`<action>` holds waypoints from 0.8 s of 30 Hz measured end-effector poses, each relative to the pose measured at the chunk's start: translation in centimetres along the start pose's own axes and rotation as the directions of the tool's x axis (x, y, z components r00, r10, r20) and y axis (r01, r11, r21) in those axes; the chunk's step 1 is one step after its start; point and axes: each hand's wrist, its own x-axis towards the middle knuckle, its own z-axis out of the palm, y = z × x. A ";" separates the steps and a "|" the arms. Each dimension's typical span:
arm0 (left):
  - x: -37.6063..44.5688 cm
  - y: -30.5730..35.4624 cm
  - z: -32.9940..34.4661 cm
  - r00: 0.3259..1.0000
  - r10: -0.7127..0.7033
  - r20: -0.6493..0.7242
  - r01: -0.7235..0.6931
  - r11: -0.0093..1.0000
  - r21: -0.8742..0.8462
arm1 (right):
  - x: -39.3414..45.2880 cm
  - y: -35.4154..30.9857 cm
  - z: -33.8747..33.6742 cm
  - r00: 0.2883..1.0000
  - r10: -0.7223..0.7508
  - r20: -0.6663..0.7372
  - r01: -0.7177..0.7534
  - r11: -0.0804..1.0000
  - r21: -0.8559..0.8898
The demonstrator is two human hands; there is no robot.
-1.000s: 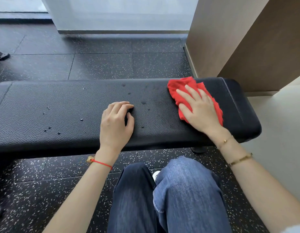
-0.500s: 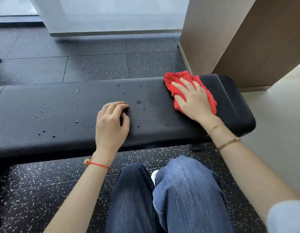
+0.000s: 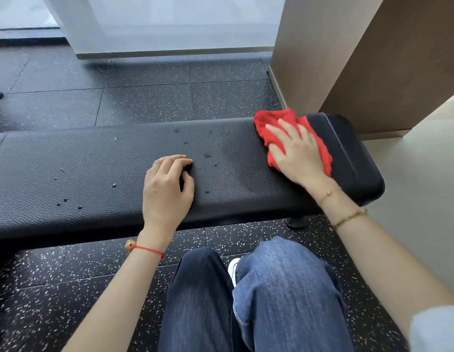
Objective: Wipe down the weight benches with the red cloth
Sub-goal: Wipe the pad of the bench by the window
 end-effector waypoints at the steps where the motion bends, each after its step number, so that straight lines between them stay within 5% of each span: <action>1: 0.0 0.0 0.0 1.000 -0.002 0.000 0.002 1.000 0.002 | 1.1 -0.6 0.2 0.999 0.042 0.004 -0.042 0.999 0.005; 10: 0.0 -0.4 0.3 1.000 0.014 -0.017 -0.014 1.000 0.009 | -3.4 -2.3 0.3 0.953 -0.288 0.092 0.284 0.958 0.048; 18: 0.0 0.0 0.1 1.000 0.001 -0.008 -0.001 1.000 0.011 | 2.3 -0.5 0.3 0.996 0.077 0.041 -0.078 0.997 0.019; 24: 0.0 -0.2 0.2 1.000 0.009 -0.012 -0.009 1.000 0.007 | -2.3 -3.9 0.6 0.969 -0.229 0.094 0.224 0.973 0.061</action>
